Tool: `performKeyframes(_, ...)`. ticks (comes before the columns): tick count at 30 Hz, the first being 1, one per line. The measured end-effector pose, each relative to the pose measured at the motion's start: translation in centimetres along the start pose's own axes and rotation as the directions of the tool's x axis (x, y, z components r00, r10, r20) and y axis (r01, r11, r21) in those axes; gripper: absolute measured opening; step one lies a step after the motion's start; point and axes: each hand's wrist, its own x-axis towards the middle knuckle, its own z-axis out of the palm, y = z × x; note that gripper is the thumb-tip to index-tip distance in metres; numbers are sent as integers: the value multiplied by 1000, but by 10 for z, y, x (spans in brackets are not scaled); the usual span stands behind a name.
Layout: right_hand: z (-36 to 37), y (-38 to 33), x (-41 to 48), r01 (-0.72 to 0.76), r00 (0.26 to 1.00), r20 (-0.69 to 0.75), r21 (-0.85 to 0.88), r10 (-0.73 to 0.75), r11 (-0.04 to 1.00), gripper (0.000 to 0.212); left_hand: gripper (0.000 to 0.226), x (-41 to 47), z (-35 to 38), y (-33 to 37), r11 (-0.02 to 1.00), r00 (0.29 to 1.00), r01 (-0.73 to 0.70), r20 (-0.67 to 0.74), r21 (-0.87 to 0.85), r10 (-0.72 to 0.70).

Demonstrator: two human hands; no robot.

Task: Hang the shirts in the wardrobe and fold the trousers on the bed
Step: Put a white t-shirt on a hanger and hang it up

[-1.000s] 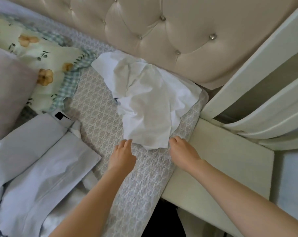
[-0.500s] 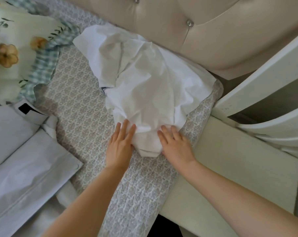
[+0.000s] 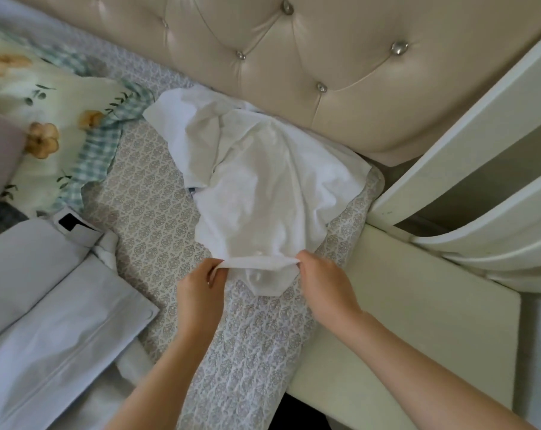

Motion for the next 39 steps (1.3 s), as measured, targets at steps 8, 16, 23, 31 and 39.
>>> performKeyframes(8, -67, -26, -48, -40, 987, -114, 506, 113, 861, 23, 28, -39, -54, 61, 989, 992, -130, -5, -70, 130)
performKeyframes(16, -130, -48, -106, -6, 946, -271, 532, 177, 847, 19, 33, -83, -114, 144, 952, 990, -138, -37, -273, 133)
performKeyframes(23, -191, -79, -148, 50, 897, -381, 594, 226, 803, 13, 27, -121, -163, 208, 903, 984, -177, -52, -390, 170)
performKeyframes(31, -218, -111, -188, -90, 808, -302, 785, 505, 614, 19, 25, -148, -211, 307, 832, 903, -414, -52, -369, 427)
performKeyframes(39, -229, -147, -207, -17, 911, -306, 642, 277, 766, 26, 20, -173, -244, 394, 692, 778, -605, -106, -393, 619)
